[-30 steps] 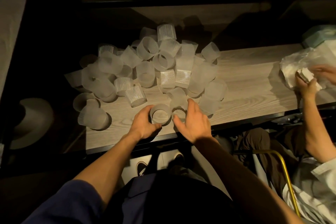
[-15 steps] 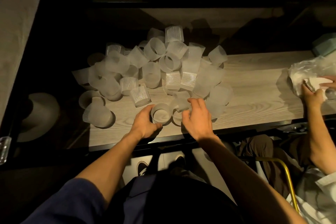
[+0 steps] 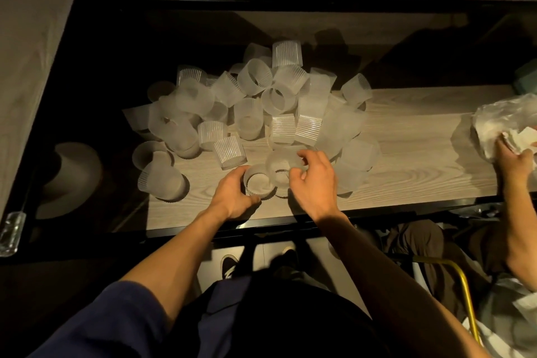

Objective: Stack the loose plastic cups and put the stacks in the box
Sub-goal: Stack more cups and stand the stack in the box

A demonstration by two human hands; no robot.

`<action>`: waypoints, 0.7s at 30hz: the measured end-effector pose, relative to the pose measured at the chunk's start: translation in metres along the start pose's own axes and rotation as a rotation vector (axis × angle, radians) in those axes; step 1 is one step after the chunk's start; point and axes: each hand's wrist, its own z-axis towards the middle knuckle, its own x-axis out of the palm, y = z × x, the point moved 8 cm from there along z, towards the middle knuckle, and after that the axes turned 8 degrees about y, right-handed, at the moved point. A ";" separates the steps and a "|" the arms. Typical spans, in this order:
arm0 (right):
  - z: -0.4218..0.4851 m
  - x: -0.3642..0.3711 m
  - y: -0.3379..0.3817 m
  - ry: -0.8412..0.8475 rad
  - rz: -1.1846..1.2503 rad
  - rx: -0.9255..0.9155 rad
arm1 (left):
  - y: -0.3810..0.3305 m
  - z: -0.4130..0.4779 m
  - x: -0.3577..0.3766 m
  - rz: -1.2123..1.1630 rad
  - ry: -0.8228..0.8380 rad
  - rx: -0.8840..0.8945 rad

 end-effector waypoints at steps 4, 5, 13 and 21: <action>0.002 0.025 0.011 0.135 -0.005 -0.067 | -0.001 0.000 0.002 -0.010 0.008 0.005; 0.003 0.032 0.012 0.170 -0.021 -0.080 | -0.001 0.000 0.002 -0.012 0.009 0.008; 0.007 0.049 0.024 0.298 -0.163 -0.121 | -0.003 -0.001 0.002 0.009 0.034 0.023; 0.011 0.052 0.023 0.265 -0.344 -0.071 | -0.001 -0.002 0.003 0.047 0.037 0.031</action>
